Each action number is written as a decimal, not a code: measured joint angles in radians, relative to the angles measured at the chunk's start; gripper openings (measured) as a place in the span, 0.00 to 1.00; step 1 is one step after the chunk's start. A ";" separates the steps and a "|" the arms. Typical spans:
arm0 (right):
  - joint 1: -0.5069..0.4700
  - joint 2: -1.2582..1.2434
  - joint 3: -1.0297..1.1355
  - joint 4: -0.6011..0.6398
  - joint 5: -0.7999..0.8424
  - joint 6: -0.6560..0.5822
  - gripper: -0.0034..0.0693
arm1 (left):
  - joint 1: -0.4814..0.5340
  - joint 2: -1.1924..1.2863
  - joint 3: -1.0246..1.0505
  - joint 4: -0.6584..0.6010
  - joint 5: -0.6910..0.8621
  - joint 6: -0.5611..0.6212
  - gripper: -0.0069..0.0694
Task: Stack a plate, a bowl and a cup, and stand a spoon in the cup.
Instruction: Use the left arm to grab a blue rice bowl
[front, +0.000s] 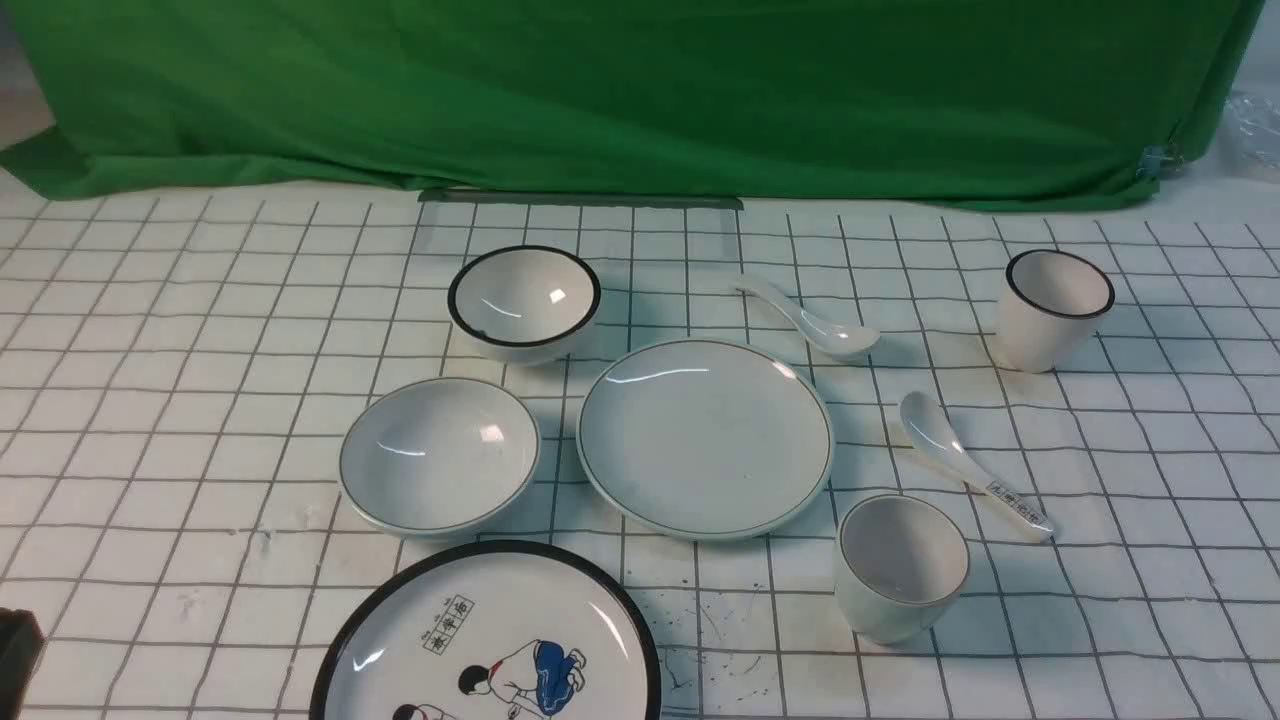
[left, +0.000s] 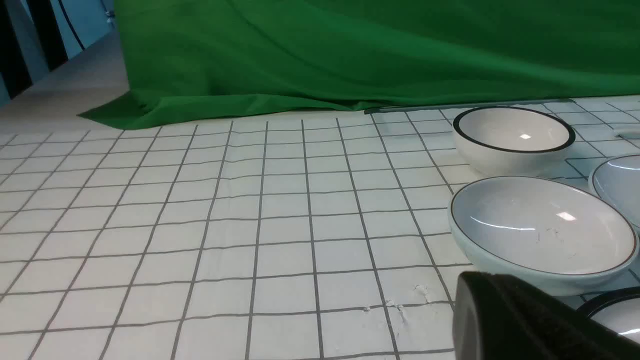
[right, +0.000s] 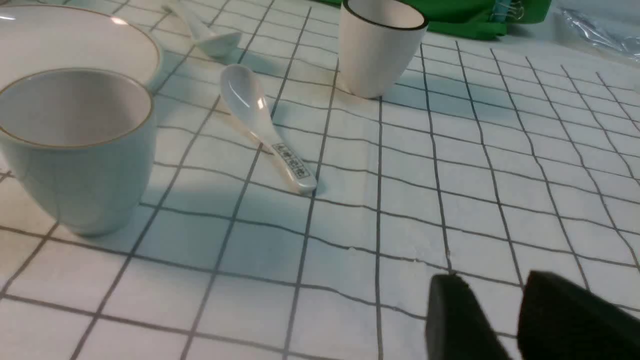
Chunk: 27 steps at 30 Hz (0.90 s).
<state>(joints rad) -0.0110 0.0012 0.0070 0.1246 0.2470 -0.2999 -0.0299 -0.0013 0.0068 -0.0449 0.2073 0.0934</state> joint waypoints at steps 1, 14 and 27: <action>0.000 0.000 0.000 0.000 0.000 0.000 0.37 | 0.000 0.000 0.000 0.000 0.000 0.000 0.10; 0.000 0.000 0.000 0.000 0.000 0.000 0.37 | 0.000 0.000 0.000 -0.091 -0.081 -0.059 0.10; 0.000 0.000 0.000 0.000 -0.017 0.000 0.37 | 0.000 0.000 -0.024 -0.309 -0.813 -0.443 0.10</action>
<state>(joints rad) -0.0110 0.0012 0.0070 0.1246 0.2305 -0.2999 -0.0299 -0.0013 -0.0170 -0.3541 -0.6062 -0.3498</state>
